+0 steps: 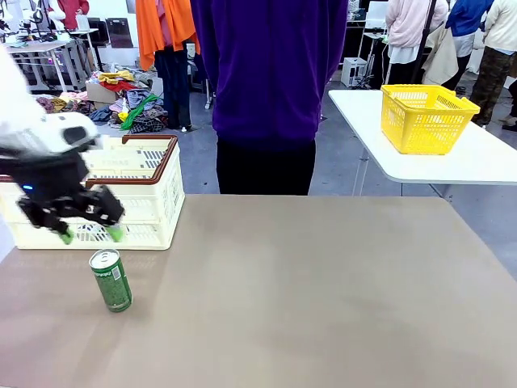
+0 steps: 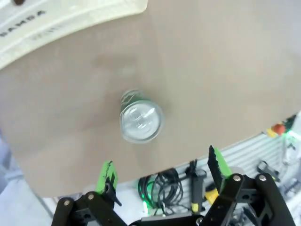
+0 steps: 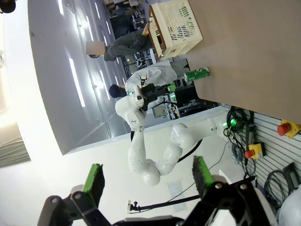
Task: Place the drinks into the Shopping basket.
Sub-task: Pick up one drink and place it into the Shopping basket.
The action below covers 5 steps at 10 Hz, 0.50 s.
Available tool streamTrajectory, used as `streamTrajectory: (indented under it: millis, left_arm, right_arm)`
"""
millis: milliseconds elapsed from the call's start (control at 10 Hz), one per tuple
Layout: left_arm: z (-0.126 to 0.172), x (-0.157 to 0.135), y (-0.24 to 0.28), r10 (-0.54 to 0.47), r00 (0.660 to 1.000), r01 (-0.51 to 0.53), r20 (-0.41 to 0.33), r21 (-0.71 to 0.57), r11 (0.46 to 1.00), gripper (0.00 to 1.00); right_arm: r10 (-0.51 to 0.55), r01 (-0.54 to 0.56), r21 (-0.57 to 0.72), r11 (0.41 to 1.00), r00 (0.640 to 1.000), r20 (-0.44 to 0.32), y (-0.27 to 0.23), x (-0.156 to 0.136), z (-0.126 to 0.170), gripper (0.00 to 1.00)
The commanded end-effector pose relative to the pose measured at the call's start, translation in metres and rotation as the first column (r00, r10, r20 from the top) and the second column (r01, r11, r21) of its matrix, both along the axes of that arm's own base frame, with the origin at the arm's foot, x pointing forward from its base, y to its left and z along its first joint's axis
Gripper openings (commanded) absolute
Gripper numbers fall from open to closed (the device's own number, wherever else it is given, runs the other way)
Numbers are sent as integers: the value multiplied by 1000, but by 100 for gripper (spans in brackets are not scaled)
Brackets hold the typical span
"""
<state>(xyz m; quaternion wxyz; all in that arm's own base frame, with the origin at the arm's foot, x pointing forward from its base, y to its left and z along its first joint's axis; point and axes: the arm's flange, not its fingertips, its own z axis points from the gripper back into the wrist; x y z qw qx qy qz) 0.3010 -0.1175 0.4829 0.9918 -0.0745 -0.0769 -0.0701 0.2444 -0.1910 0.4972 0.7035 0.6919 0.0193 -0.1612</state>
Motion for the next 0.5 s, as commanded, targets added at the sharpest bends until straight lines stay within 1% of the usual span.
streamTrajectory:
  millis: [0,200,400]
  left_arm:
    - [-26,13,-17,92,996,-91,-2,146,985,100]
    - [-43,13,-15,153,988,-149,-2,203,968,100]
    - [-54,12,-8,163,987,-160,4,222,962,100]
  right_arm:
    - [-2,2,3,1000,1000,9,0,-1,3,100]
    - [-2,2,3,1000,1000,9,0,-1,3,100]
    - [-2,2,3,1000,1000,9,0,-1,3,100]
